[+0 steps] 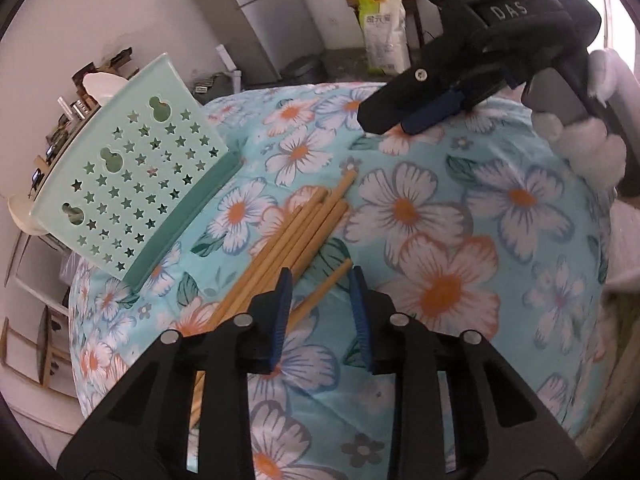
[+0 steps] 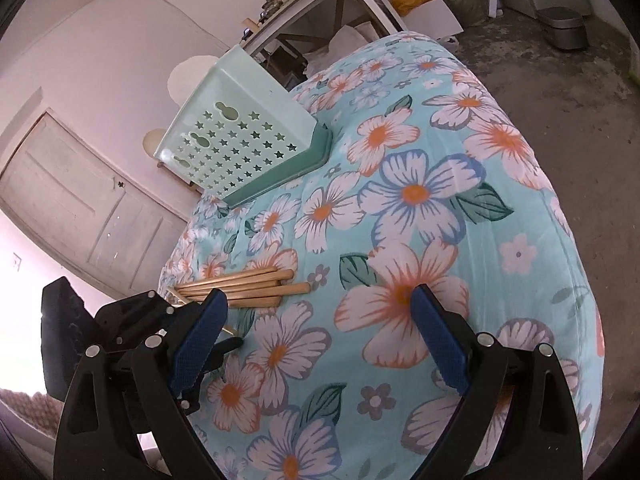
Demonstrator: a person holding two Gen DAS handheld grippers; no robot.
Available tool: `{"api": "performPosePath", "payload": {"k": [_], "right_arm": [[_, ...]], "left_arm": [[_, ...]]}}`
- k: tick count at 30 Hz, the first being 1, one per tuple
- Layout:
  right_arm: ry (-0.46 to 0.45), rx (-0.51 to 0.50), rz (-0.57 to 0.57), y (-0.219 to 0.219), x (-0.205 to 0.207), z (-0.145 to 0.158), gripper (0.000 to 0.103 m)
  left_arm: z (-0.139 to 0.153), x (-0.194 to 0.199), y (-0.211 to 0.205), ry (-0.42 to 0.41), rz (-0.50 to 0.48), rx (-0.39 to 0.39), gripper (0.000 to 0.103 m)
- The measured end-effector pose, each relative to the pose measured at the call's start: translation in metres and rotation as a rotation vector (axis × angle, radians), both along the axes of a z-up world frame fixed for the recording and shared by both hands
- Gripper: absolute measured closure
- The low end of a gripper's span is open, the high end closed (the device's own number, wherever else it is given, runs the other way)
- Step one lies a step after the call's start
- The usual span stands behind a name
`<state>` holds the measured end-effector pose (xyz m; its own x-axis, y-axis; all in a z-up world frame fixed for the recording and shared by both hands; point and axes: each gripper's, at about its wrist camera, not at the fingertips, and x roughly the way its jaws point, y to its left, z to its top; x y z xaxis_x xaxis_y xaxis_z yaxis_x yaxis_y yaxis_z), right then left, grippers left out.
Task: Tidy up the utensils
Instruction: 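Grasp one chopstick from the pile with the left tool, then lift the chopstick upright with the left tool toward the green holder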
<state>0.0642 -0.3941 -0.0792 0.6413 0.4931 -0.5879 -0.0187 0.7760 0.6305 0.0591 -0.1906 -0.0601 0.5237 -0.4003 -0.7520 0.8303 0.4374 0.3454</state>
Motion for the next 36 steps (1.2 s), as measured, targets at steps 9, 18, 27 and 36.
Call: {"api": "performPosePath", "payload": {"k": [9, 18, 27, 36], "right_arm": [[-0.018, -0.029, -0.002, 0.004, 0.0, -0.001, 0.01], [-0.036, -0.073, -0.02, 0.011, -0.001, -0.002, 0.006], [-0.048, -0.101, -0.053, 0.016, -0.003, -0.002, 0.006], [-0.06, -0.1, -0.078, 0.016, -0.004, -0.003, 0.006]], "left_arm": [[-0.008, 0.009, 0.002, -0.019, 0.001, 0.017, 0.085], [0.01, -0.003, 0.01, -0.133, 0.016, -0.012, 0.094], [0.087, 0.014, 0.062, -0.251, 0.25, -0.221, 0.098], [0.136, 0.034, 0.16, -0.287, 0.616, -0.427, 0.098]]}}
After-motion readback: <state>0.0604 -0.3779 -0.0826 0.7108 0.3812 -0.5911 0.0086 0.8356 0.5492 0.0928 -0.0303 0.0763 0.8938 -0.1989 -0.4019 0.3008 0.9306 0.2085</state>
